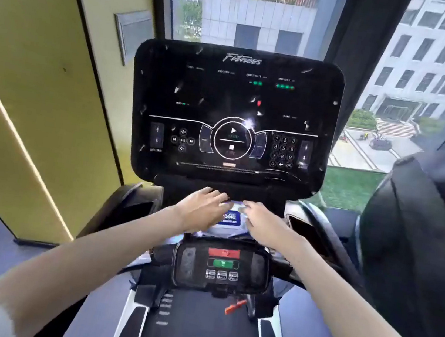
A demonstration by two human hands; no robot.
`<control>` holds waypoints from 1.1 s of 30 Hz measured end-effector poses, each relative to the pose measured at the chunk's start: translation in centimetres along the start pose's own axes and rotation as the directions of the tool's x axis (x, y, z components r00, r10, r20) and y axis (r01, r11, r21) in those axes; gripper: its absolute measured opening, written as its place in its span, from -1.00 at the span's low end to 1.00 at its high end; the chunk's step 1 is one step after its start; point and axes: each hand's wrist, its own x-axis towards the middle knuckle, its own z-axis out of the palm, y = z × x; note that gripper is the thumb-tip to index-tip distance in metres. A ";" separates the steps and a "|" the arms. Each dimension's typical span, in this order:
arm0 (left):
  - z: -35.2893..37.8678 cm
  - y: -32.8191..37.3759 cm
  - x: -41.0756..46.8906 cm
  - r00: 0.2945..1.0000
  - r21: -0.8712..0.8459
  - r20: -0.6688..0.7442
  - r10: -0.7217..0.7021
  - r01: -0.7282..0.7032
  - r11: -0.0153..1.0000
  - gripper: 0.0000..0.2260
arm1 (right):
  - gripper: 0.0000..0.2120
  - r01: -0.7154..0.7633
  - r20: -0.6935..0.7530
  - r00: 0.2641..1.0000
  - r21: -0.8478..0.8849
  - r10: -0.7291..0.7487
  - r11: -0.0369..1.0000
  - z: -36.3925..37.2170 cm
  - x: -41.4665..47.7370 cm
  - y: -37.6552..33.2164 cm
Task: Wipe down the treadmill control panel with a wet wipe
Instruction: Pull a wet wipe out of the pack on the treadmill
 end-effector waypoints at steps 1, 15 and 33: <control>0.6 0.1 0.7 0.999 -0.036 0.028 -0.039 0.040 0.999 -0.78 | -0.69 -0.017 0.072 0.997 -0.006 0.017 1.000 0.6 0.6 0.6; 6.1 1.5 4.5 0.948 -0.161 0.314 -0.060 0.115 0.980 -0.63 | -0.85 0.036 0.073 0.997 0.061 -0.041 0.997 3.9 6.2 5.0; 2.6 -2.3 4.6 0.994 0.020 0.061 0.094 -0.095 0.995 -0.63 | -0.80 -0.216 -0.145 0.960 0.168 0.241 0.962 3.2 5.3 3.2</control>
